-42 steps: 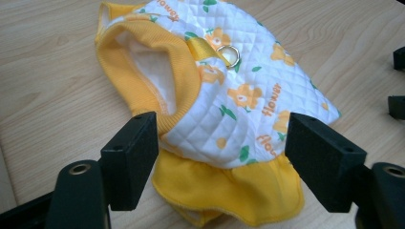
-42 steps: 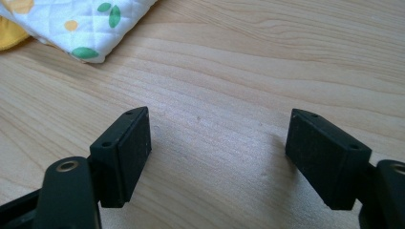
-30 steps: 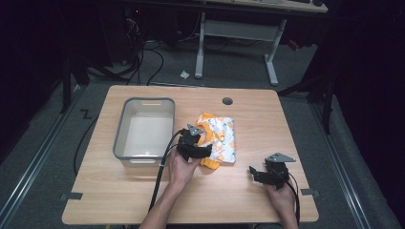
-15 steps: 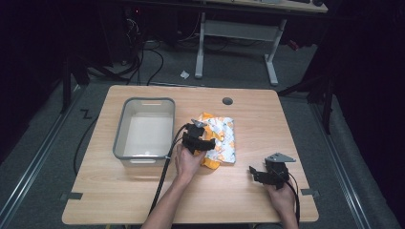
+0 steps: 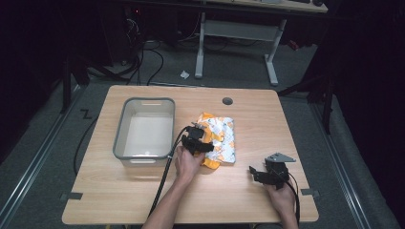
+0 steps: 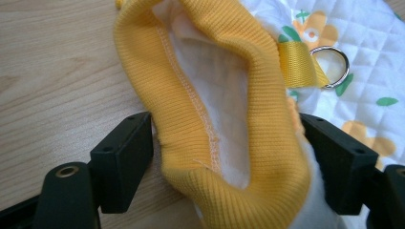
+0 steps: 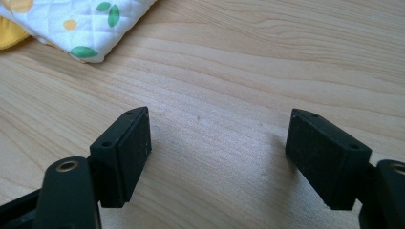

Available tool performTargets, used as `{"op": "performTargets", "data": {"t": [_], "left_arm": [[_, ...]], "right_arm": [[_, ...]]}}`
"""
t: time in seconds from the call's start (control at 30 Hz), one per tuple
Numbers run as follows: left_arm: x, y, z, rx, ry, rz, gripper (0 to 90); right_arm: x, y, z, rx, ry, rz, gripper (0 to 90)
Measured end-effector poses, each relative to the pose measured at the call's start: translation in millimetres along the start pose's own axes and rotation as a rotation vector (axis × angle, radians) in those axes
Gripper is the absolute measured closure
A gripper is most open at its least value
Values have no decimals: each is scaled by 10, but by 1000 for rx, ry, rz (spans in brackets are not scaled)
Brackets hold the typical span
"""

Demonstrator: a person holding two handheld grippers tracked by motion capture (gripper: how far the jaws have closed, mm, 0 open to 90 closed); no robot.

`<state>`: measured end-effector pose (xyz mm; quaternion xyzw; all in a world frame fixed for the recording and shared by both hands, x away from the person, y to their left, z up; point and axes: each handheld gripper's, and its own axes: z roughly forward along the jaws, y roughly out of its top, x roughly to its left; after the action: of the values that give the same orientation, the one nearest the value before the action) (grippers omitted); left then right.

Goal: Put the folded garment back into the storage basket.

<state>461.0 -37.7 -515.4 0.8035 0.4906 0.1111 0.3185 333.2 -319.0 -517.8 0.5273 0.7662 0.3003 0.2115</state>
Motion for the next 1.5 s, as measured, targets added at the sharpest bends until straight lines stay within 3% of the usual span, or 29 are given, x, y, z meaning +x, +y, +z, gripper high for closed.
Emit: {"op": "performTargets", "data": {"t": [0.2,0.23,0.37,0.43,0.57,0.87,1.3,1.5], "left_arm": [[-59,-13,-5,-12,0,61,350],[-66,-13,-8,-13,-4,66,404],[-81,-14,-18,-15,-35,77,487],[-86,-11,-22,-12,-54,85,582],[-80,-4,-24,-4,-80,80,649],[-21,7,-94,2,-128,54,704],[-41,35,-314,-66,-158,76,712],[-87,57,-474,-119,-180,91,713]], "right_arm": [[0,0,0,0,0,0,237],[0,0,0,0,0,0,238],[0,0,0,0,0,0,237],[0,0,0,0,0,0,237],[0,0,0,0,0,0,238],[0,0,1,-1,1,-2,238],[0,0,0,0,1,0,238],[0,0,0,0,1,0,238]]}}
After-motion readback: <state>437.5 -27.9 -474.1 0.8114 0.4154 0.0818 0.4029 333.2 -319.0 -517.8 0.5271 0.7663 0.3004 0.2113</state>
